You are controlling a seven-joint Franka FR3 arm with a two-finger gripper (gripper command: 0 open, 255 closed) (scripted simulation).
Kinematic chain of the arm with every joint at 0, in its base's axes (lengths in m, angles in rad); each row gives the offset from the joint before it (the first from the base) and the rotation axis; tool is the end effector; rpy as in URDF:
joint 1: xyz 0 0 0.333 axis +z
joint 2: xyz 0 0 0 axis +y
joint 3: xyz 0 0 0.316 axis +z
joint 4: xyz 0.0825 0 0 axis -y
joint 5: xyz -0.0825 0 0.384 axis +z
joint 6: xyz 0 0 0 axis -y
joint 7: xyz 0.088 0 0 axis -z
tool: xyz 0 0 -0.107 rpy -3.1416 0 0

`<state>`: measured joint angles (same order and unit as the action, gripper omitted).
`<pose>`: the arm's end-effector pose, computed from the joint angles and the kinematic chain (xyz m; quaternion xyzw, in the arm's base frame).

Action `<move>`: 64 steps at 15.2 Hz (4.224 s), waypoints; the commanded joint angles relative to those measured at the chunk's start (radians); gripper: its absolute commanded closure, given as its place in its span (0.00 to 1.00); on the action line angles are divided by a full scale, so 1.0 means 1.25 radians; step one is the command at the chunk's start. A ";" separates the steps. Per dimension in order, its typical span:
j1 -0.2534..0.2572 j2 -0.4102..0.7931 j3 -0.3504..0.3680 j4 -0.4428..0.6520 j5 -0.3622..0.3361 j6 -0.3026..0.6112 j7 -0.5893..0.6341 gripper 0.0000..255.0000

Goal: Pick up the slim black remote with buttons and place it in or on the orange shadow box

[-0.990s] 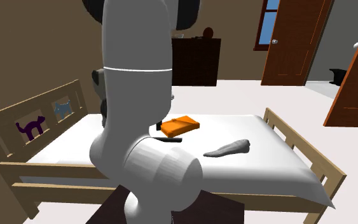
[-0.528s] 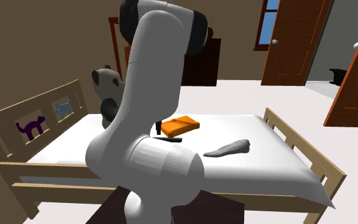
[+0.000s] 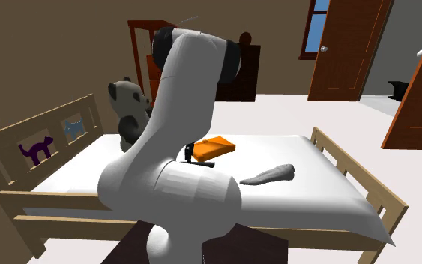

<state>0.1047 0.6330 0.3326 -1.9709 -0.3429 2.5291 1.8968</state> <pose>0.5489 0.2578 0.1579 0.8161 -0.5779 -0.0054 0.0084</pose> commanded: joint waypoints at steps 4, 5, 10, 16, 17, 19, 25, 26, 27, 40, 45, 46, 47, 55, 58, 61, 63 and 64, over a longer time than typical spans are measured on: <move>0.014 0.043 -0.019 0.011 -0.018 0.032 0.013 0.00; 0.014 0.043 -0.019 0.011 -0.018 0.032 0.013 0.00; 0.014 0.043 -0.019 0.011 -0.018 0.032 0.013 0.00; 0.014 0.042 -0.019 0.010 -0.018 0.033 0.013 1.00; 0.014 0.042 -0.019 0.009 -0.018 0.034 0.014 1.00; 0.013 0.042 -0.019 0.008 -0.019 0.035 0.012 1.00; 0.002 0.006 -0.003 -0.001 -0.003 0.007 0.003 1.00; -0.001 -0.003 0.001 -0.003 0.000 0.000 0.001 1.00; -0.004 -0.012 0.005 -0.005 0.004 -0.007 -0.002 1.00; -0.038 -0.123 0.051 -0.019 0.061 -0.100 -0.038 1.00; -0.047 -0.157 0.063 -0.017 0.081 -0.134 -0.051 1.00; -0.045 -0.132 0.057 0.021 0.075 -0.148 -0.057 1.00; -0.043 -0.107 0.051 0.061 0.069 -0.163 -0.063 1.00; -0.008 0.124 0.010 0.443 0.044 -0.315 -0.127 1.00; 0.022 0.258 -0.007 0.682 0.040 -0.415 -0.165 1.00; 0.024 0.276 -0.011 0.681 0.037 -0.396 -0.164 1.00; 0.025 0.288 -0.013 0.681 0.034 -0.384 -0.163 1.00; 0.025 0.294 -0.014 0.682 0.033 -0.378 -0.163 1.00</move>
<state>0.1352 0.9945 0.3163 -1.1151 -0.2995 2.0464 1.6911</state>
